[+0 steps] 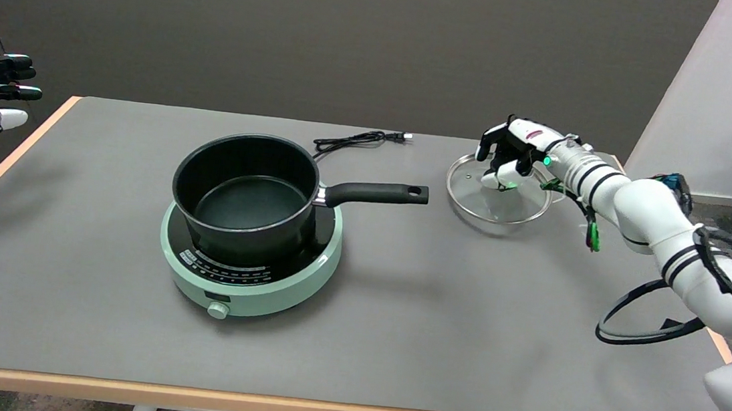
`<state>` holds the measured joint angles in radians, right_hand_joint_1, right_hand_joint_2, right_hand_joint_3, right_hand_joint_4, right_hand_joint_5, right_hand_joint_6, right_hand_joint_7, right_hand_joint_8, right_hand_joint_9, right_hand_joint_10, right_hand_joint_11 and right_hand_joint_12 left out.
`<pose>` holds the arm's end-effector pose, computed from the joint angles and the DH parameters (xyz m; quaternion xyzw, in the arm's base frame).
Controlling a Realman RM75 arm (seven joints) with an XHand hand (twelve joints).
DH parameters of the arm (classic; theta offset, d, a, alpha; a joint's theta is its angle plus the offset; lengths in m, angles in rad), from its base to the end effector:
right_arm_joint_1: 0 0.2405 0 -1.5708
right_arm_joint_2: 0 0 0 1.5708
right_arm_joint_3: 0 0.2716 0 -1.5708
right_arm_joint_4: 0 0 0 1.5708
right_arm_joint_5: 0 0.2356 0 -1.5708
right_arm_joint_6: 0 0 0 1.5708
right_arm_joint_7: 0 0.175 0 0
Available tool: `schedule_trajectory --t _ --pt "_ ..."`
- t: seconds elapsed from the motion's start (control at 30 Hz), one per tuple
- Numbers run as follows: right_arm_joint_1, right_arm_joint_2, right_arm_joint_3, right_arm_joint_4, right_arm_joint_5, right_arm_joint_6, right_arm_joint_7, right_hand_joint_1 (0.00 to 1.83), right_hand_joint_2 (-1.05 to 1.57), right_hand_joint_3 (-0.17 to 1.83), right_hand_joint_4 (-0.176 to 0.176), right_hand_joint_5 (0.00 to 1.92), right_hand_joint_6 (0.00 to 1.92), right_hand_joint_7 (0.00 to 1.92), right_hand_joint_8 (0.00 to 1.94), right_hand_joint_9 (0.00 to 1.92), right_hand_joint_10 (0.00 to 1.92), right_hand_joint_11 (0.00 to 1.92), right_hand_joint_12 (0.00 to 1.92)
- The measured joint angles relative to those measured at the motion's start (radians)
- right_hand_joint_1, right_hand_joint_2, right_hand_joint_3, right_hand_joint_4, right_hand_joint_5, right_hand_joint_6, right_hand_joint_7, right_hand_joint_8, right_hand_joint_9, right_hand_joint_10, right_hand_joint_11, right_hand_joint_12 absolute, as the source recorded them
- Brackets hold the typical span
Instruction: Place the pot lid onto the table.
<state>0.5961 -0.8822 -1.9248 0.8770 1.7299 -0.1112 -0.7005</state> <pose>-0.2435 -0.5162 0.4793 0.6462 -0.1680 0.0340 0.7437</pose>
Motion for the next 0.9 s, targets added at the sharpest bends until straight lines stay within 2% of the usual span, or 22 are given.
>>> schedule_trajectory --t 0.07,0.13,0.17,0.2,0.27,0.37,0.53,0.67,0.7,0.77,0.8,0.87,0.9 --pt "0.005 -0.007 -0.006 -0.009 -0.003 0.002 0.000 1.36 0.96 0.37 0.176 0.71 0.92 0.91 1.19 0.85 1.31 0.70 1.83" --pt "0.009 -0.013 -0.010 -0.015 -0.004 0.004 0.000 1.35 0.97 0.34 0.176 0.72 0.83 0.92 1.16 0.88 1.11 0.64 1.87" --pt "0.011 -0.015 -0.011 -0.018 -0.005 0.004 0.000 1.31 0.91 0.48 0.176 0.72 0.80 0.91 1.08 0.91 1.01 0.63 1.86" --pt "0.012 -0.018 -0.013 -0.021 -0.007 0.005 0.000 1.13 0.68 0.96 0.176 0.71 0.78 0.89 0.69 0.91 0.95 0.61 1.81" --pt "0.015 -0.023 -0.017 -0.024 -0.007 0.005 0.000 1.04 0.70 0.90 0.176 0.71 0.66 0.90 0.56 0.89 0.87 0.59 1.67" --pt "0.018 -0.028 -0.021 -0.029 -0.010 0.006 0.000 1.02 0.68 0.89 0.176 0.70 0.56 0.88 0.46 0.85 0.79 0.57 1.53" --pt "0.022 -0.035 -0.025 -0.032 -0.011 0.007 -0.001 0.95 0.65 0.95 0.176 0.67 0.54 0.83 0.42 0.82 0.72 0.60 1.21" --pt "0.024 -0.039 -0.027 -0.032 -0.012 0.007 -0.001 0.97 0.63 0.92 0.176 0.66 0.49 0.79 0.31 0.77 0.61 0.51 0.96" --pt "0.024 -0.040 -0.028 -0.032 -0.013 0.007 -0.001 0.96 0.62 0.94 0.176 0.65 0.47 0.75 0.28 0.73 0.55 0.46 0.85" --pt "0.024 -0.041 -0.029 -0.030 -0.013 0.007 -0.001 0.96 0.56 0.98 0.176 0.62 0.36 0.59 0.21 0.58 0.33 0.30 0.50" --pt "0.024 -0.041 -0.029 -0.029 -0.014 0.007 -0.001 0.95 0.52 1.00 0.176 0.59 0.30 0.52 0.19 0.50 0.28 0.26 0.47" --pt "0.025 -0.041 -0.029 -0.025 -0.015 0.007 -0.001 0.89 0.48 1.03 0.172 0.49 0.26 0.42 0.16 0.37 0.26 0.15 0.53" --pt "0.025 -0.041 -0.029 -0.022 -0.016 0.007 -0.001 0.89 0.39 1.02 0.154 0.45 0.20 0.29 0.16 0.21 0.19 0.10 0.46"
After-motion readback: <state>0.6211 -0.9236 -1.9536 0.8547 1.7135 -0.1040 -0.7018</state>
